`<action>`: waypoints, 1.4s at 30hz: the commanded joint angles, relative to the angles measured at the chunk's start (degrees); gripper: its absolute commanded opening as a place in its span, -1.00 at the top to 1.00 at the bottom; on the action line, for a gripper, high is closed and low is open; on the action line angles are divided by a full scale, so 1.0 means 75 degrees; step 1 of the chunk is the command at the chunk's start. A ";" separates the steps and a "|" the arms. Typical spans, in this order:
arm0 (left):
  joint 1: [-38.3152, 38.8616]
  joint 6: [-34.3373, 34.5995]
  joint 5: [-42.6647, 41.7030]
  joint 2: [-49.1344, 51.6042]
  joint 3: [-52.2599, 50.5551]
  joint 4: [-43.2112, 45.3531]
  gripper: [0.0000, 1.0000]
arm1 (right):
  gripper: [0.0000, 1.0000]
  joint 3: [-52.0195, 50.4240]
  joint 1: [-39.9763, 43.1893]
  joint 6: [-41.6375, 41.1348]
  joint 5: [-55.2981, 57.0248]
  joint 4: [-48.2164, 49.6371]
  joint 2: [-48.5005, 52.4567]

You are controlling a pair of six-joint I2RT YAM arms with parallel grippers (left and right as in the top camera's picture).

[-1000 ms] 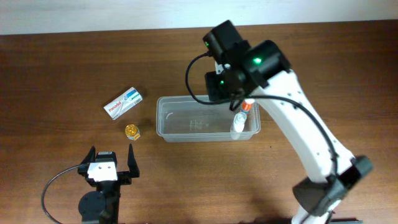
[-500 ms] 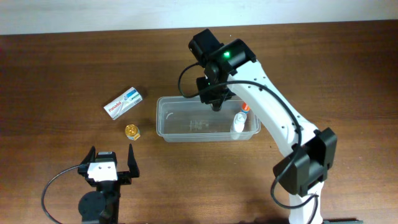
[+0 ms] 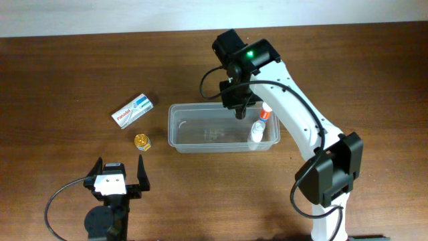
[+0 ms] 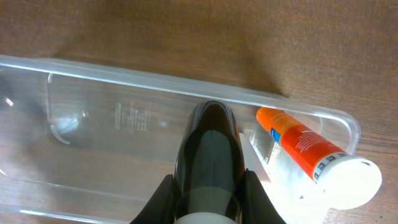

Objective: Pack container
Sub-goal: 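Lower the dark bottle into the container and open the right gripper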

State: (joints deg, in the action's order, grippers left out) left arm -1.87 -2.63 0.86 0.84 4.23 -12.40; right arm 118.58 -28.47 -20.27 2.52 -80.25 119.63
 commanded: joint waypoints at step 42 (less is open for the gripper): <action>-0.0038 -0.0122 0.0052 -0.0052 -0.0067 0.0032 -0.99 | 0.69 -0.1920 0.0262 -0.0172 -0.0073 0.1585 -0.0029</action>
State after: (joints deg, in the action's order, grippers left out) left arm -1.87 -2.61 0.86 0.84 4.21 -12.38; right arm 104.90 -26.65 -20.86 1.85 -68.77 119.66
